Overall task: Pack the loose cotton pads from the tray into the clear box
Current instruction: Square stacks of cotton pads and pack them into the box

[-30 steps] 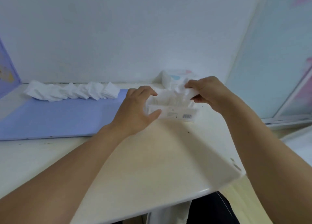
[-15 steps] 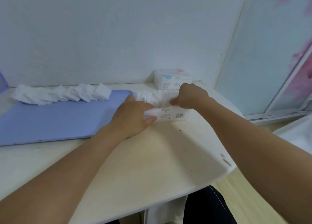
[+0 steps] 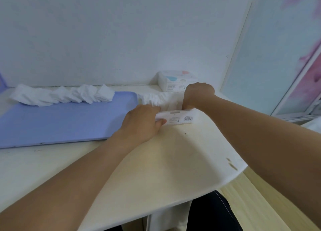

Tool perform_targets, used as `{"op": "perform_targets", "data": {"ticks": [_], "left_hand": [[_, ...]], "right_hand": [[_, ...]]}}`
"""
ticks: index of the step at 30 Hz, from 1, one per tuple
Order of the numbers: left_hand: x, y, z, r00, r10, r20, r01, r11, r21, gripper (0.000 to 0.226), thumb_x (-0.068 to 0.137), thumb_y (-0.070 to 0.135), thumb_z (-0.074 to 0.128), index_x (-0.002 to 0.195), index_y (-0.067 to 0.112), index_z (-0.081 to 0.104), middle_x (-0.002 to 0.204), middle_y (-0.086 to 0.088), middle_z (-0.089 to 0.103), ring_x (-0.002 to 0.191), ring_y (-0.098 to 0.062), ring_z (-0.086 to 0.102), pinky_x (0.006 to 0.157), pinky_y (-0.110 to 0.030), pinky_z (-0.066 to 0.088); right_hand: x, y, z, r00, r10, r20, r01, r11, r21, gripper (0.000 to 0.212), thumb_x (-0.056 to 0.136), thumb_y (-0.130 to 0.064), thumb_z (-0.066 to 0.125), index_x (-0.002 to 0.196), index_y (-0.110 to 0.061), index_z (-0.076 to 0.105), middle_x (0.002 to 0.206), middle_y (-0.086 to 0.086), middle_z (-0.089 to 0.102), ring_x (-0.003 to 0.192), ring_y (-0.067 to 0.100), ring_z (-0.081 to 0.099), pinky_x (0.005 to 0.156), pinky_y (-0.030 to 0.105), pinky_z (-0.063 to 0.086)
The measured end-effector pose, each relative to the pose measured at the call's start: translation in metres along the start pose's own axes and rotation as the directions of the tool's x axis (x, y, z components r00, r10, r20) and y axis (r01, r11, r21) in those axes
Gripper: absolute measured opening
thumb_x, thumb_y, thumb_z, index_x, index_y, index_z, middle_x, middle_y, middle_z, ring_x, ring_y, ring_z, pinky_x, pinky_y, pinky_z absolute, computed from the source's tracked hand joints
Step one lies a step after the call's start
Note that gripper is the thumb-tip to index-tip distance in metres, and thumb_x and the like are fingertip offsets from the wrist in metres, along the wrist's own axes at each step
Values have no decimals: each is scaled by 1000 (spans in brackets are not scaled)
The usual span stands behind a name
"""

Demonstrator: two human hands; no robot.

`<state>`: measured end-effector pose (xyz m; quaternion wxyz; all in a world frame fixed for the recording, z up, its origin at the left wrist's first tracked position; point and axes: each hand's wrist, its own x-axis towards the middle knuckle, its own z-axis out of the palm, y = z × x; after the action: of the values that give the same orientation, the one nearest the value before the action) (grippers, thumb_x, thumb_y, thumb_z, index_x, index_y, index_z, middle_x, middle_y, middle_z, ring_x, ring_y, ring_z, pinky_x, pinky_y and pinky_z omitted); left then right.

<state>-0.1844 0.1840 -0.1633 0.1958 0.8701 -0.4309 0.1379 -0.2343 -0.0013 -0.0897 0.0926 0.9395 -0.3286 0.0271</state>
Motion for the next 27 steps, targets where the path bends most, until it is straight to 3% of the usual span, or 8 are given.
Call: {"op": "perform_targets", "data": {"ticks": [2, 4, 7, 13, 16, 19, 23, 27], "left_hand": [[0, -6, 2, 1000, 15, -1, -15, 1000, -21, 47, 97, 47, 56, 135, 19, 58, 118, -5, 65, 106, -26, 60, 84, -43, 53], [-1, -12, 4, 999, 37, 6, -36, 999, -31, 50, 98, 47, 55, 137, 17, 55, 120, -5, 63, 108, -27, 59, 87, -46, 52], [0, -15, 6, 999, 35, 14, -34, 999, -33, 49, 98, 47, 55, 137, 17, 55, 121, -4, 62, 109, -26, 58, 88, -46, 52], [0, -15, 7, 999, 45, 16, -44, 998, -54, 50, 98, 46, 55, 140, 18, 53, 122, -2, 59, 110, -25, 57, 88, -44, 51], [-6, -19, 1, 998, 59, 8, -56, 981, -188, 58, 96, 45, 61, 146, 22, 46, 126, 3, 53, 111, -20, 56, 90, -39, 50], [-9, -28, -20, 996, -50, -75, 15, 912, -410, 54, 90, 41, 71, 138, 24, 54, 118, 8, 52, 90, -1, 56, 82, -21, 46], [3, -68, -69, 912, -403, -78, 285, 758, -587, 14, 89, 16, 67, 102, 21, 70, 85, 3, 68, 60, -3, 57, 59, -16, 47], [-10, -126, -96, 769, -638, 24, 536, 624, -568, 18, 86, 10, 55, 86, 19, 70, 85, -9, 74, 66, -24, 64, 65, -34, 57]], "right_hand": [[0, 3, 4, 997, 25, 71, -32, 995, 94, 43, 80, -33, 73, 113, -12, 56, 99, 1, 64, 81, 21, 57, 70, 31, 45], [-3, 7, 5, 948, 46, 314, -150, 936, 317, 67, 84, -35, 77, 134, -4, 47, 99, 8, 68, 83, 24, 65, 77, 33, 58], [-1, 11, 9, 870, 12, 494, -249, 874, 418, 27, 88, -19, 75, 108, -3, 67, 85, 9, 71, 75, 24, 70, 81, 31, 61], [0, 2, 7, 933, -15, 360, -123, 926, 356, 26, 86, -14, 72, 103, 1, 59, 102, 18, 67, 79, 35, 75, 73, 45, 64], [-9, 0, -9, 939, -3, 343, -89, 963, 253, 55, 83, -27, 78, 114, 3, 43, 108, 11, 61, 91, 34, 72, 82, 42, 61], [-22, -17, -39, 1000, -12, 8, 10, 980, 200, 82, 76, -41, 83, 136, -7, 38, 125, 13, 54, 115, 36, 58, 85, 39, 46], [-38, -90, -56, 884, -189, -428, 430, 689, 583, 42, 87, -26, 68, 127, -15, 59, 120, 6, 63, 108, 24, 60, 84, 29, 46], [-20, -175, -38, 901, -408, -146, 361, 518, 775, 42, 87, -9, 61, 129, -10, 62, 125, 10, 67, 103, 26, 63, 87, 31, 52]]}}
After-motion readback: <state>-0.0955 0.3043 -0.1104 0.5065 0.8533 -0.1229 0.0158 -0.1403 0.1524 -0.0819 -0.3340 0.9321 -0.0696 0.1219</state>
